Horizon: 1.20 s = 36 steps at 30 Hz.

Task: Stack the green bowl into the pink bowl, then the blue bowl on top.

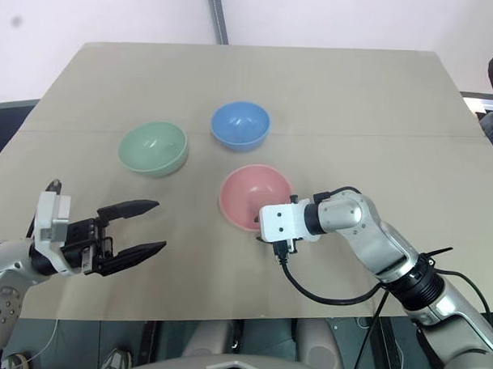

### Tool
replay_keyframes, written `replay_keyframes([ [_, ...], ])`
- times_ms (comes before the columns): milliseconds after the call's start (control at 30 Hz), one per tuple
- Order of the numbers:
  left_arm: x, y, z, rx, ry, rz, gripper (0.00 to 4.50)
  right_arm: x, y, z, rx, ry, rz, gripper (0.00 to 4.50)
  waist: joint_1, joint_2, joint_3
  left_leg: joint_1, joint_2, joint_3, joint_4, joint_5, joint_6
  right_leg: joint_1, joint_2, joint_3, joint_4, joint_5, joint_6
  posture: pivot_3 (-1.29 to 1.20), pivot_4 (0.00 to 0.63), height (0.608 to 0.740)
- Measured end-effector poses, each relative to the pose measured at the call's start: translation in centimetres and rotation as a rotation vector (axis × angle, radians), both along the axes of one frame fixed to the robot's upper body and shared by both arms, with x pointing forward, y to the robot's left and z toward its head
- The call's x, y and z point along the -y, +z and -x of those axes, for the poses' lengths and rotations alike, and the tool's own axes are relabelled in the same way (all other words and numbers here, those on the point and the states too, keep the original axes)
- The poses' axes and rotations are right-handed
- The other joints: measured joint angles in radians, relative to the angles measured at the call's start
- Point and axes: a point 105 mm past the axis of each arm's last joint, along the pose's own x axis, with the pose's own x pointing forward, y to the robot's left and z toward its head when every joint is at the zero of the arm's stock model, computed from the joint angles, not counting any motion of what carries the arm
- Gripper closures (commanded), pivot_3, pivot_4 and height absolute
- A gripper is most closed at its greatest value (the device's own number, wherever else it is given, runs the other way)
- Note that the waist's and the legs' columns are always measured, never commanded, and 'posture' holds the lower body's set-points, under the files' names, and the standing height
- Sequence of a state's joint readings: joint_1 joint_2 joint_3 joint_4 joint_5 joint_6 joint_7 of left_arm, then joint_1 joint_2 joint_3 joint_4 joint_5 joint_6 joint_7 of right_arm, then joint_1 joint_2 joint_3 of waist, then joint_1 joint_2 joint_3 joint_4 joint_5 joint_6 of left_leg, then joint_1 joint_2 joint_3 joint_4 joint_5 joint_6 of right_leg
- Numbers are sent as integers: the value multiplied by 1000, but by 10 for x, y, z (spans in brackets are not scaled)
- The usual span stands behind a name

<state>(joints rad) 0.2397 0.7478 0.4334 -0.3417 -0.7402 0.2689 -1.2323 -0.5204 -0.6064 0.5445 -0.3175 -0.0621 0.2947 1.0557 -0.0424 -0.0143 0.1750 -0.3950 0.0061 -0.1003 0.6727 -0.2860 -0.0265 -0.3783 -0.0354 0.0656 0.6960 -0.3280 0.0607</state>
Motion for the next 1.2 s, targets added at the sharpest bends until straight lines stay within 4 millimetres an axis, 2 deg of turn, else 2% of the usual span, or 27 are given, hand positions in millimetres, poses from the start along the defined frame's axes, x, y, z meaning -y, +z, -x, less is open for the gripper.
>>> replay_keyframes([
  [33, 0, 0, 0, 1, 1, 3, 0, -1, 1, -1, 2, -5, -8, 953, 0, 0, 0, 0, 0, 0, 0, 0, 0, 0, 0, 0, 0, 0, 0, 0, 150, 740],
  [67, 0, 1, -1, 5, 4, 5, 0, 0, 1, -1, -1, -13, -15, 686, 0, 0, 0, 0, 0, 0, 0, 0, 0, 0, 0, 0, 0, 0, 0, 0, 150, 740],
  [167, 1, 3, -6, 6, 25, 22, 0, 4, 11, 3, -71, -35, -81, 686, 2, 0, 0, 0, 0, 0, 0, 0, 0, 0, 0, 0, 0, 0, 0, 0, 150, 740],
  [333, 1, 14, -23, 15, 89, 32, 0, 16, 61, 8, -131, -92, -279, 686, 2, 0, 0, 0, 0, -1, 0, 0, 0, 0, 0, -1, 0, 0, 0, 0, 150, 740],
  [400, 1, 20, -31, 34, 116, 22, 0, 21, 74, 7, -170, -138, -351, 686, 2, 0, 0, 0, 0, -1, 0, 0, 0, 0, 0, -1, 0, 0, 0, 0, 150, 740],
  [467, 2, 36, -44, 90, 167, 13, 0, 29, 91, 3, -195, -220, -458, 686, 3, 0, 0, 0, 0, -2, 0, 0, 0, 0, 0, -1, 0, 0, 0, 0, 150, 740],
  [567, 7, 59, -65, 175, 221, -51, 0, 42, 101, -9, -178, -349, -522, 686, 4, 0, 0, 0, -3, -1, 0, 0, 0, 0, 0, -1, 1, 0, 0, 0, 150, 740],
  [767, 16, 78, -97, 310, 343, -320, 0, 51, 104, -23, -149, -452, -559, 686, -4, 0, 0, -1, -3, 1, -1, 0, 0, -1, 1, 1, 0, 0, 0, 0, 150, 740],
  [867, 16, 76, -106, 337, 348, -501, 0, 52, 103, -26, -143, -467, -564, 686, -5, 0, 0, -2, -3, 1, -1, 2, -3, -3, 2, 2, 0, 0, 0, 0, 150, 740],
  [967, -1, 79, -109, 332, 406, -678, 0, 48, 102, -25, -140, -446, -558, 686, -9, 0, 1, -2, -3, 2, -2, 2, -3, -3, 2, 2, 0, 0, 0, 0, 150, 740],
  [1067, -12, 81, -109, 314, 443, -753, 0, 47, 100, -26, -145, -440, -552, 686, -10, 0, 1, -2, -3, 2, -2, 1, -2, -3, 2, 2, 0, 0, 0, 0, 150, 740],
  [1167, -28, 80, -110, 289, 507, -857, 0, 43, 95, -25, -163, -404, -522, 686, -10, 1, 2, -2, -3, 2, -2, 0, 0, -3, 2, 2, 0, 0, 0, 0, 150, 740],
  [1200, -35, 73, -109, 267, 529, -933, 0, 40, 93, -26, -172, -377, -510, 686, -11, 1, 2, -2, -3, 3, -1, 0, 0, -2, 2, 1, 0, 0, 0, 0, 150, 740],
])
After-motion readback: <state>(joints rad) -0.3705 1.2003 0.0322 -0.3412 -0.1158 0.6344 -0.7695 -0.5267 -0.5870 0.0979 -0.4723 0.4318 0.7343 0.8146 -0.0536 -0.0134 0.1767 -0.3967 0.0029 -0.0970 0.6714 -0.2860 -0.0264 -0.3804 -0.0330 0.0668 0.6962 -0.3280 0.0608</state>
